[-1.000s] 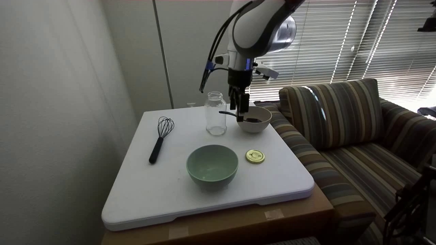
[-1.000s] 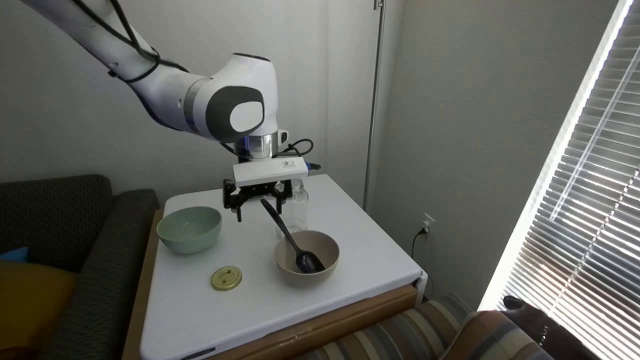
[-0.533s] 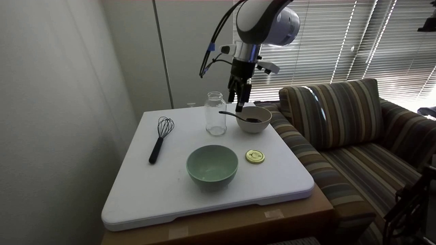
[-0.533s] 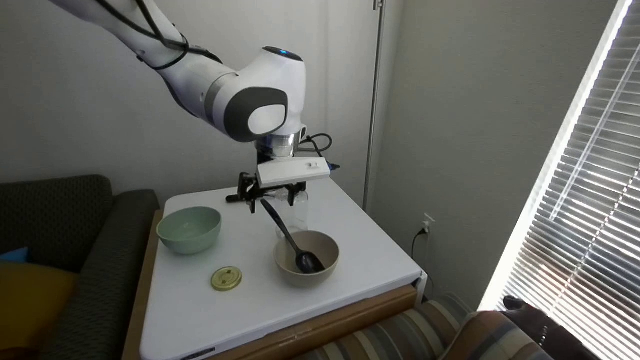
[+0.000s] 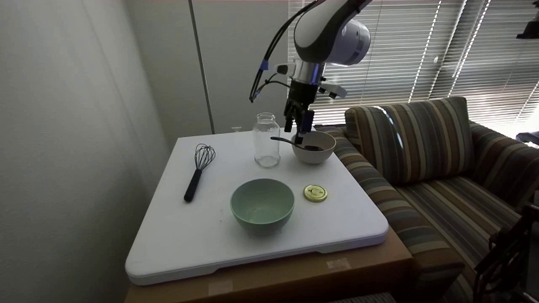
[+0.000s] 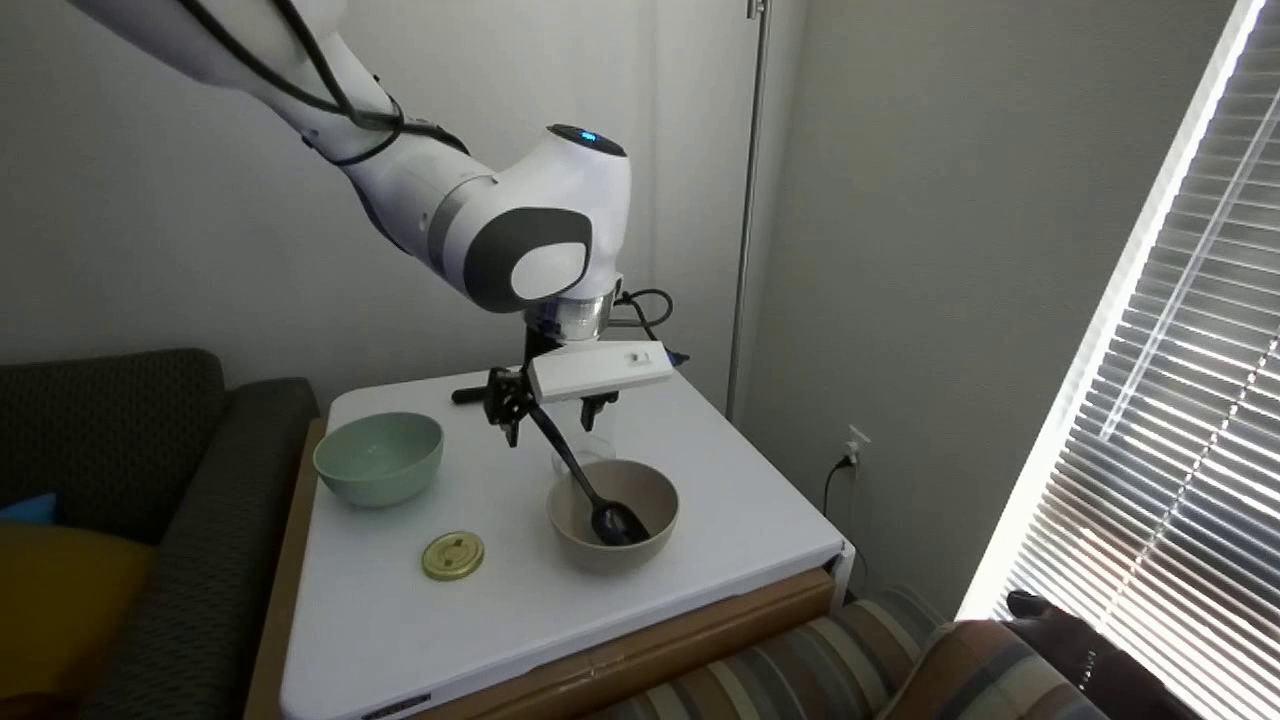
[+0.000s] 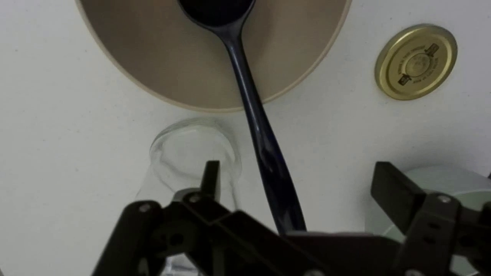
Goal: Put the spoon on the table
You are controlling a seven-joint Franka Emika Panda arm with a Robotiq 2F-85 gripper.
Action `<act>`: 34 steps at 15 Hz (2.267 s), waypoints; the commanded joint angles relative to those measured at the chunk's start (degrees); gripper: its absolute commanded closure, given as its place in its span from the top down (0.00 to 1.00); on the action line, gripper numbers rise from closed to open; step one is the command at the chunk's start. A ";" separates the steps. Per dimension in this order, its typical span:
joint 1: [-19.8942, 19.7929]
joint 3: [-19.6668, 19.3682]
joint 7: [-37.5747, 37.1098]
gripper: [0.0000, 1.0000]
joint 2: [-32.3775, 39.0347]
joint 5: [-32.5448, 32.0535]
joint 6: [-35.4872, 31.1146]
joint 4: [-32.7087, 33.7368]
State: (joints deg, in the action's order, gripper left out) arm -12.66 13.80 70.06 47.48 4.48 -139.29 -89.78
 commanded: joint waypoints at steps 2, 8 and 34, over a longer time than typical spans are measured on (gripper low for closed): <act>-0.75 0.43 2.95 1.00 4.45 1.48 1.18 3.94; -0.45 0.61 3.22 0.74 6.69 1.05 0.06 6.30; 17.06 -14.99 -26.83 0.02 -13.87 -19.66 -1.83 -9.31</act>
State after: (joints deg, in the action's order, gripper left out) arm 0.08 2.03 53.26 39.19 -11.22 -143.87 -92.05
